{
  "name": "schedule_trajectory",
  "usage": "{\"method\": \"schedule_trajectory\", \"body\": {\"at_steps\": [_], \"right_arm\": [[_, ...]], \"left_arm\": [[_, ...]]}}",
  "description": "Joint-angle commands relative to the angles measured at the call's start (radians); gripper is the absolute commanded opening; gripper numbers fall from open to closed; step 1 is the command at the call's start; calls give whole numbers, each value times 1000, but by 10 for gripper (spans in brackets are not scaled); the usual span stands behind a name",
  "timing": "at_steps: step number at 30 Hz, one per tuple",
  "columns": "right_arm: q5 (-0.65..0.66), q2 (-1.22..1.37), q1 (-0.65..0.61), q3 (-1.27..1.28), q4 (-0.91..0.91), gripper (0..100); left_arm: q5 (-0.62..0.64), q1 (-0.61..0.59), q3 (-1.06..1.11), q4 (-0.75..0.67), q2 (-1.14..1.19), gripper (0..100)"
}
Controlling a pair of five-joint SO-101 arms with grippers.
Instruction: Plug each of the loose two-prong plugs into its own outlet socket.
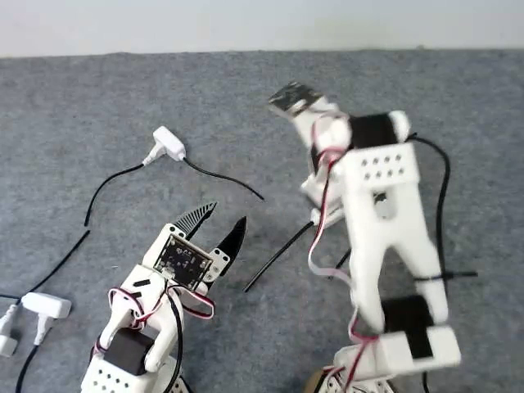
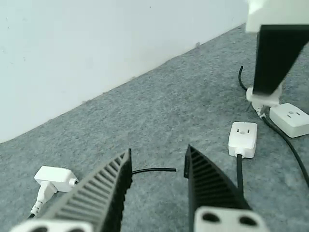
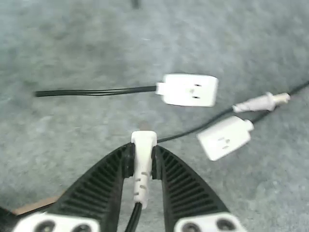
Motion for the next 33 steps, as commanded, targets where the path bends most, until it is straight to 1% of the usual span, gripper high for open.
{"method": "schedule_trajectory", "body": {"at_steps": [1,5,9,24,28,33], "right_arm": [[32,114,79,-130,35,8],[35,231,96,-178,36,8],[35,285,91,-183,36,8],[69,306,97,-203,33,8],[71,366,105,-278,33,8],[68,492,130,-437,38,8]], "left_arm": [[14,-2,-48,-31,-11,188],[14,-2,-47,-31,-11,188],[12,-2,-47,-31,-11,188],[12,0,-44,-32,-6,188],[12,0,-36,-48,-5,188],[11,0,-28,-58,-5,188]]}}
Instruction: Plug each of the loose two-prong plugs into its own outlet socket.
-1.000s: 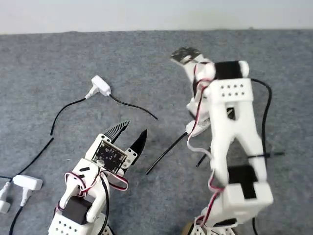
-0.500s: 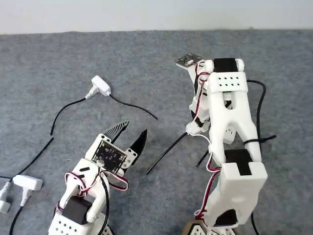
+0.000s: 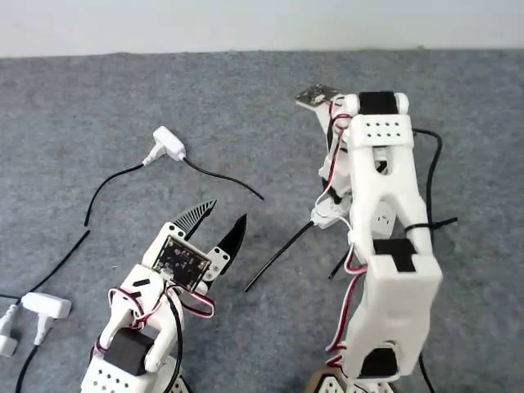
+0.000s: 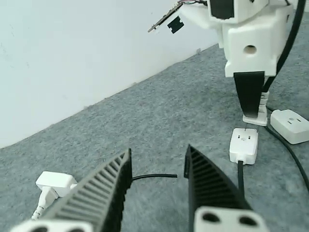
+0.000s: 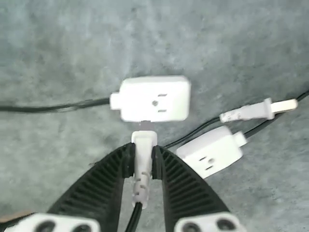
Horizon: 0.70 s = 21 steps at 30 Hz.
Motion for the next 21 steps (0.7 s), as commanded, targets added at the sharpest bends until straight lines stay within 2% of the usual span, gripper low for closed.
{"method": "schedule_trajectory", "body": {"at_steps": [1,21], "right_arm": [[11,35,24,-138,38,8],[6,88,-8,-149,39,8]], "left_arm": [[8,0,-28,-31,-5,188],[8,0,-28,-29,-5,188]]}}
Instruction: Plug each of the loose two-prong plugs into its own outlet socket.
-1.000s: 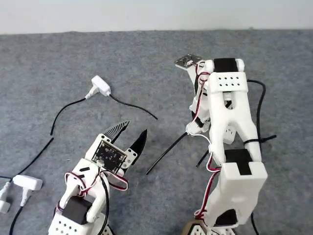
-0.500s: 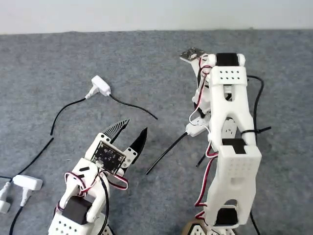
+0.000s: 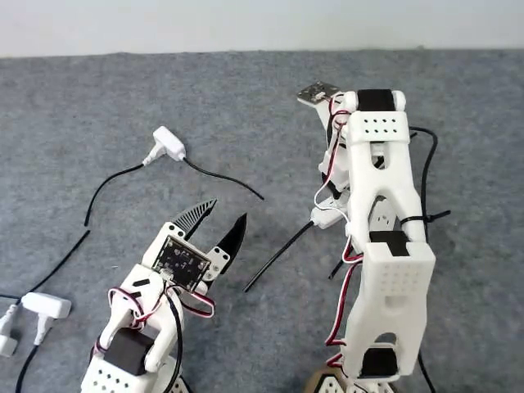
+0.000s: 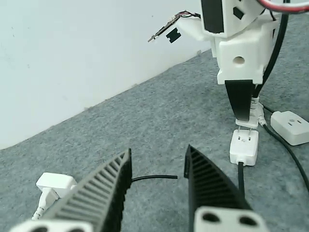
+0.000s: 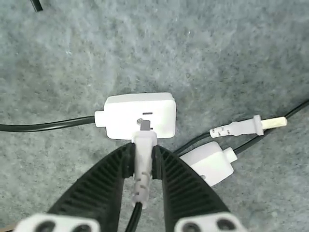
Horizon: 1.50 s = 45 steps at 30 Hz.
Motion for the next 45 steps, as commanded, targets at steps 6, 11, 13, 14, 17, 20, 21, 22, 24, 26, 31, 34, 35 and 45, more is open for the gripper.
{"method": "schedule_trajectory", "body": {"at_steps": [6,11,13,14,17,20,21,22,24,26,31,34,35,45], "right_arm": [[6,-7,-12,-18,36,8],[6,-5,-10,-15,36,8],[6,5,-12,-11,35,8],[6,18,-12,-11,35,8],[6,56,-10,-12,35,8],[5,74,-8,-15,33,8],[5,76,-10,-15,33,8],[5,76,-10,-15,33,8],[5,76,-12,-15,33,8],[5,84,-12,-15,33,8],[3,85,-12,-15,33,8],[-20,87,-22,-11,25,8],[-25,87,-27,-9,22,8],[-58,231,-47,-14,-21,8]], "left_arm": [[8,0,-28,-26,-5,188],[8,3,-28,-25,-5,188],[6,21,-28,-21,-5,188],[6,26,-28,-20,-5,188],[6,28,-28,-17,-5,188],[6,26,-28,-17,-5,188],[5,28,-28,-17,-5,188],[5,28,-28,-17,-5,188],[5,28,-28,-17,-5,188],[5,28,-28,-17,-5,188],[5,29,-28,-17,-5,188],[3,29,-28,-17,-5,188],[3,29,-28,-17,-5,188],[3,29,-27,-17,-5,188]]}}
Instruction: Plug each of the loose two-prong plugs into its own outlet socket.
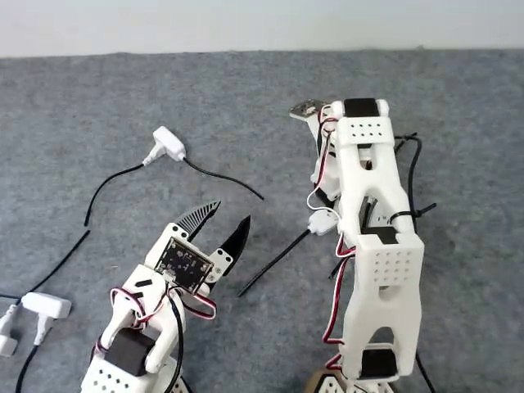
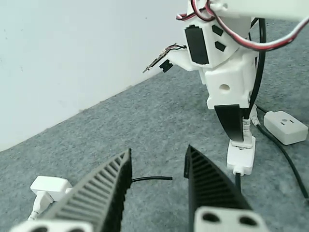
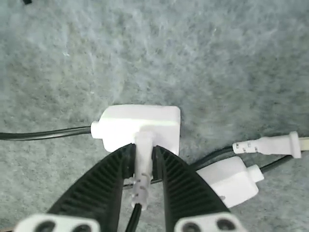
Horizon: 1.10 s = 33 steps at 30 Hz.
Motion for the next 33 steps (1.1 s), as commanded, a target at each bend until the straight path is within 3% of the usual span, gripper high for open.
{"method": "schedule_trajectory", "body": {"at_steps": [1,33], "right_arm": [[-20,64,-19,6,-18,8],[-15,147,-22,11,-22,9]], "left_arm": [[3,8,-27,-17,-5,188],[2,9,-12,-35,-5,188]]}}
